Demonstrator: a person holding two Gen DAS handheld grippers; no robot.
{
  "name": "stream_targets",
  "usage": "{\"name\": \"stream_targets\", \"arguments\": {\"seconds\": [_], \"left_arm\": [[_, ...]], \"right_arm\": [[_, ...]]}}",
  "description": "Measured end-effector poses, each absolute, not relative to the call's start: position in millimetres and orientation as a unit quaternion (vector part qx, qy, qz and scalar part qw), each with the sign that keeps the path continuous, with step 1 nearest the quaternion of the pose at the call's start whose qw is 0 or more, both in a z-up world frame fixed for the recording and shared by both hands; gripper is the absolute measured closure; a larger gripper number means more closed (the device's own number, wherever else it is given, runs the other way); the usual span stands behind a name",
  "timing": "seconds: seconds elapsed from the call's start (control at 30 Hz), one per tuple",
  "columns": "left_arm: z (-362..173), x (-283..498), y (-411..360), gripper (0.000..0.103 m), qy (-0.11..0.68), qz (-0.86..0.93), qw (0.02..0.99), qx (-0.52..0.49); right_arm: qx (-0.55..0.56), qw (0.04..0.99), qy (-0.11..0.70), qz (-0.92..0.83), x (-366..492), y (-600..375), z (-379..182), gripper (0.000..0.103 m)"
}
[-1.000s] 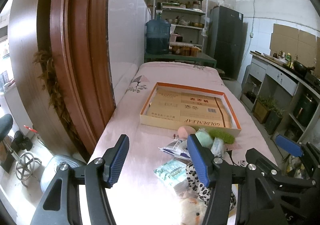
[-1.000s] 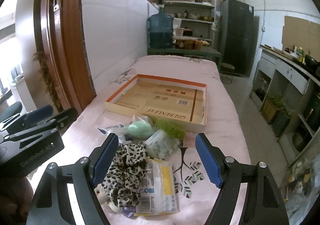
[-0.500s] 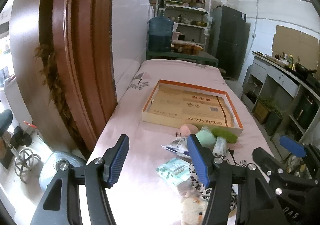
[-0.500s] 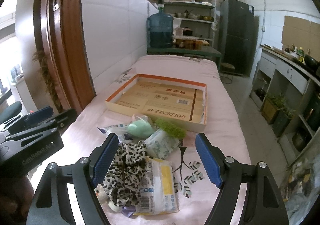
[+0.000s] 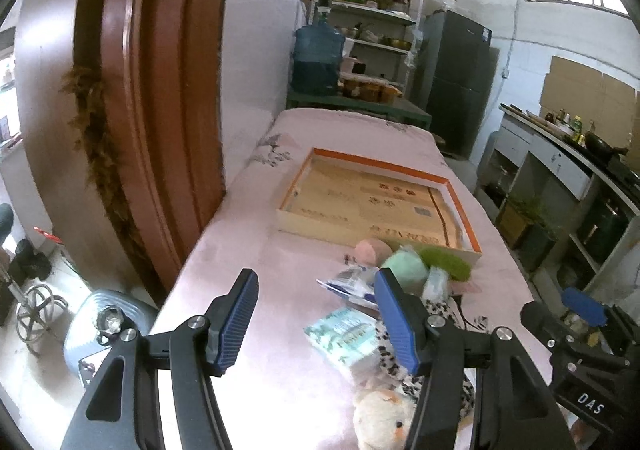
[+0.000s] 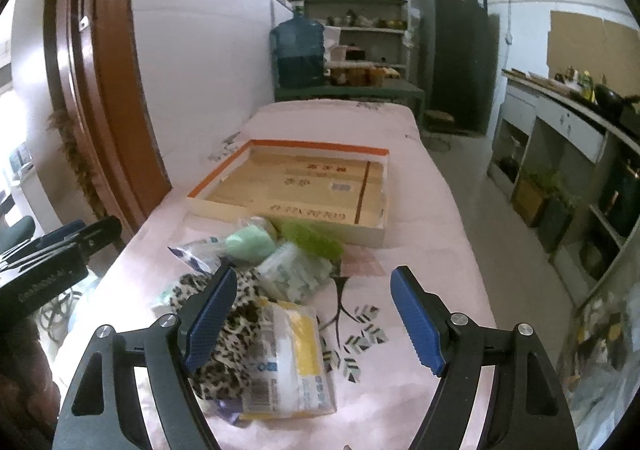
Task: Organize soft objects
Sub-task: 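Grasp the leopard-print scrunchie with the left gripper while the right gripper grasps the yellow wipe pack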
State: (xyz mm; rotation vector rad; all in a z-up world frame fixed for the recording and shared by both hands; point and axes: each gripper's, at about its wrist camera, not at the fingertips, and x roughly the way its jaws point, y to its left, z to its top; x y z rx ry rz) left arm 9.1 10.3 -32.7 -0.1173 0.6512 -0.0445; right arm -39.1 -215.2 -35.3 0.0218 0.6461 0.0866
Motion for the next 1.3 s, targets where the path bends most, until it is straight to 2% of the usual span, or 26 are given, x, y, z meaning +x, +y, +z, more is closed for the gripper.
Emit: {"name": "stream_targets", "arguments": {"seconds": [0.73, 0.97, 1.07, 1.13, 1.2, 1.23, 1.3], "left_arm": [[-80, 20, -42, 0.043, 0.377, -0.115, 0.918, -0.043], [-93, 26, -44, 0.048, 0.392, -0.104, 0.913, -0.040], [-96, 27, -46, 0.062, 0.388, -0.095, 0.916, -0.031], [-95, 25, -44, 0.080, 0.378, -0.097, 0.920, -0.034], [-93, 22, -41, 0.092, 0.364, -0.112, 0.923, -0.047], [-91, 20, -40, 0.096, 0.358, -0.117, 0.925, -0.052], [-88, 18, -38, 0.098, 0.349, -0.122, 0.927, -0.054]], "right_arm": [[0.017, 0.936, 0.351, 0.032, -44, -231, -68, 0.023], [0.021, 0.933, 0.357, 0.034, -41, -232, -74, 0.023], [0.024, 0.932, 0.361, 0.034, -38, -233, -78, 0.023], [0.026, 0.930, 0.364, 0.036, -38, -234, -80, 0.023], [0.028, 0.929, 0.366, 0.038, -37, -234, -82, 0.023], [0.028, 0.929, 0.367, 0.039, -37, -234, -83, 0.023], [0.030, 0.927, 0.373, 0.041, -35, -235, -85, 0.023]]}}
